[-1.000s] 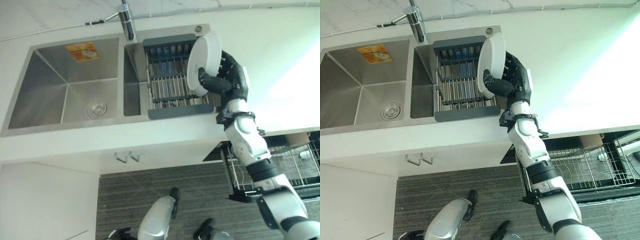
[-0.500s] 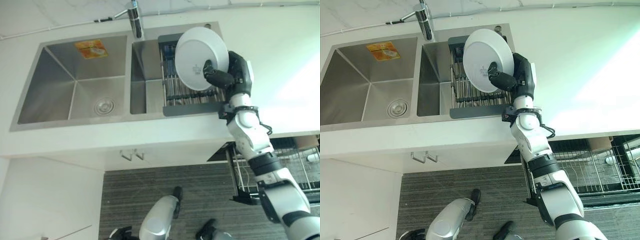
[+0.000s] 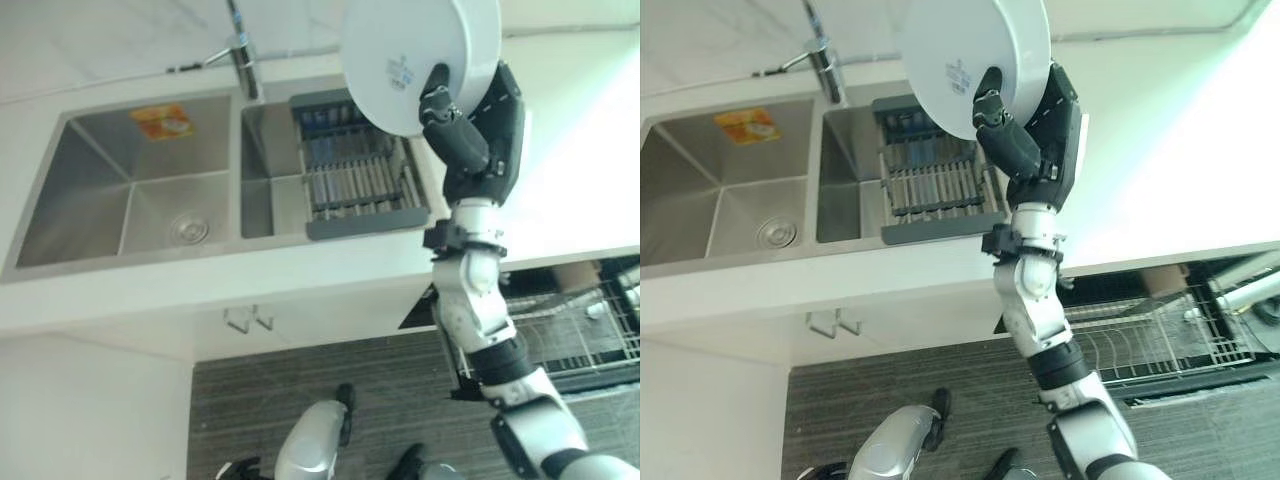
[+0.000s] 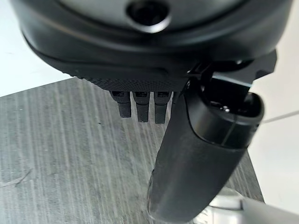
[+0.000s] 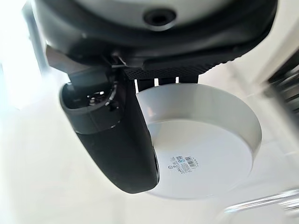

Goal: Place the dishes in the dishwasher.

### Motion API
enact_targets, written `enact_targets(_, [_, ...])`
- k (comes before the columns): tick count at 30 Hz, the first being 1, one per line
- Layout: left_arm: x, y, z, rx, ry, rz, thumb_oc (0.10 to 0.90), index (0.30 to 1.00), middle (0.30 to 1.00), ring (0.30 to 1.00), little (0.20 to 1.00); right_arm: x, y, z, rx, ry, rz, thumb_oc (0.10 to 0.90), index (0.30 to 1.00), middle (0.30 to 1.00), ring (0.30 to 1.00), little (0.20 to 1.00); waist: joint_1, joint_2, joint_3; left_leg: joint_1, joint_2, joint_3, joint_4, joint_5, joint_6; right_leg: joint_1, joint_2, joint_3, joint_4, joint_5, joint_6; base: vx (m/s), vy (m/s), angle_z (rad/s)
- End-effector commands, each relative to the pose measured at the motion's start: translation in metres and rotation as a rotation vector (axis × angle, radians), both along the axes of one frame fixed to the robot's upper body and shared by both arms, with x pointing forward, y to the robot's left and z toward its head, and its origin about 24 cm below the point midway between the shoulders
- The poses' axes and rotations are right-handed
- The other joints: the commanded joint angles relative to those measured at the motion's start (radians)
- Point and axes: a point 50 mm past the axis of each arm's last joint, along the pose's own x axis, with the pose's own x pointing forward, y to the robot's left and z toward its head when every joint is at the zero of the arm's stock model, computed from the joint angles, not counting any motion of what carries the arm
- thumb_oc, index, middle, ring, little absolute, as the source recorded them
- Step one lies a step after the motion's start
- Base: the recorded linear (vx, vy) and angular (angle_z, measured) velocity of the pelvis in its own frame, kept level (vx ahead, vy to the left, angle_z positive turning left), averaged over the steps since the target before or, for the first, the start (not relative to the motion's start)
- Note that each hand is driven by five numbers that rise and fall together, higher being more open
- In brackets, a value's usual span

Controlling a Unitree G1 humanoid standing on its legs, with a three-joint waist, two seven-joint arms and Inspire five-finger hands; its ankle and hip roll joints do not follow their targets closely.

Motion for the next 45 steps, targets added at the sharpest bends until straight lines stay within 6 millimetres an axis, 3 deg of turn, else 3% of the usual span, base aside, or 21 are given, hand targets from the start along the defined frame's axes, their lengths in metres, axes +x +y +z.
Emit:
enact_targets(1, [-0.036,0.007,-0.005,0.022,0.128,-0.036,0.800,0.900,0.900,0.900,0.900,-0.031,-0.017,0.054,0.083,-0.376,0.009,0.400,0.300,0.300,0.300,0.300,-0.021,-0.020,-0.150,0.033,0.093,0.044,-0.014,-0.134,-0.066,-0.068,-0.037,0.054,0.015,-0.016,0.030,-0.06,-0.129,-0.48])
enact_targets(4, [-0.038,0.003,-0.007,0.014,0.160,-0.032,0.800,0.900,0.900,0.900,0.900,-0.033,-0.025,0.038,0.214,-0.297,0.152,0.400,0.300,0.300,0.300,0.300,-0.076,-0.027,-0.179,0.054,0.102,0.064,-0.014,-0.147,-0.073,-0.079,-0.010,0.110,0.015,-0.028,0.020,-0.03,-0.139,-0.65])
enact_targets(5, [-0.039,0.000,-0.008,0.011,0.170,-0.030,0.800,0.900,0.900,0.900,0.900,-0.039,-0.036,0.024,0.228,-0.270,0.144,0.400,0.300,0.300,0.300,0.300,-0.112,-0.034,-0.194,0.063,0.105,0.078,-0.014,-0.153,-0.074,-0.086,0.010,0.145,0.015,-0.031,0.016,0.01,-0.142,-0.78])
enact_targets(6, [-0.039,-0.001,-0.008,0.009,0.171,-0.028,0.800,0.900,0.900,0.900,0.900,-0.041,-0.039,0.021,0.227,-0.267,0.141,0.400,0.300,0.300,0.300,0.300,-0.119,-0.036,-0.196,0.065,0.106,0.079,-0.014,-0.154,-0.073,-0.088,0.014,0.152,0.015,-0.032,0.014,0.02,-0.145,-0.82])
enact_targets(14, [-0.030,-0.009,-0.008,0.012,0.127,-0.088,0.800,0.900,0.900,0.900,0.900,-0.062,-0.086,-0.022,0.064,-0.123,0.069,0.400,0.300,0.300,0.300,0.300,-0.233,-0.058,-0.194,0.099,0.120,0.129,-0.014,-0.171,-0.056,-0.106,0.072,0.225,0.015,-0.046,-0.009,-0.01,-0.082,-0.45])
enact_targets(20, [-0.027,-0.006,-0.006,0.013,0.121,-0.041,0.800,0.900,0.900,0.900,0.900,-0.062,-0.100,-0.049,-0.061,-0.003,0.025,0.400,0.300,0.300,0.300,0.300,-0.270,-0.064,-0.171,0.114,0.127,0.129,-0.014,-0.168,-0.054,-0.095,0.090,0.234,0.015,-0.053,-0.025,-0.05,-0.064,-0.08])
enact_targets(27, [-0.025,-0.003,-0.005,0.001,0.106,-0.035,0.800,0.900,0.900,0.900,0.900,-0.057,-0.117,-0.076,-0.234,0.137,-0.018,0.400,0.300,0.300,0.300,0.300,-0.278,-0.061,-0.166,0.120,0.121,0.123,-0.014,-0.163,-0.067,-0.089,0.086,0.226,0.015,-0.059,-0.032,-0.01,-0.014,0.03])
enact_targets(31, [-0.022,-0.002,-0.004,-0.003,0.097,-0.036,0.800,0.900,0.900,0.900,0.900,-0.052,-0.118,-0.086,-0.439,0.180,-0.051,0.400,0.300,0.300,0.300,0.300,-0.267,-0.060,-0.155,0.124,0.112,0.117,-0.014,-0.164,-0.067,-0.085,0.081,0.217,0.015,-0.058,-0.035,-0.01,0.003,0.05])
enact_targets(40, [-0.023,0.014,0.000,0.041,0.113,-0.059,0.800,0.900,0.900,0.900,0.900,-0.043,-0.129,-0.086,-0.752,0.212,-0.148,0.400,0.300,0.300,0.300,0.300,-0.234,-0.066,-0.147,0.113,0.099,0.090,-0.014,-0.168,-0.068,-0.079,0.072,0.193,0.015,-0.056,-0.028,0.02,-0.030,0.15])
enact_targets(45, [-0.021,0.021,0.002,0.054,0.115,-0.087,0.800,0.900,0.900,0.900,0.900,-0.036,-0.124,-0.081,-0.878,0.186,-0.144,0.400,0.300,0.300,0.300,0.300,-0.212,-0.058,-0.137,0.099,0.089,0.068,-0.014,-0.165,-0.066,-0.079,0.064,0.177,0.015,-0.051,-0.025,0.02,-0.024,0.14])
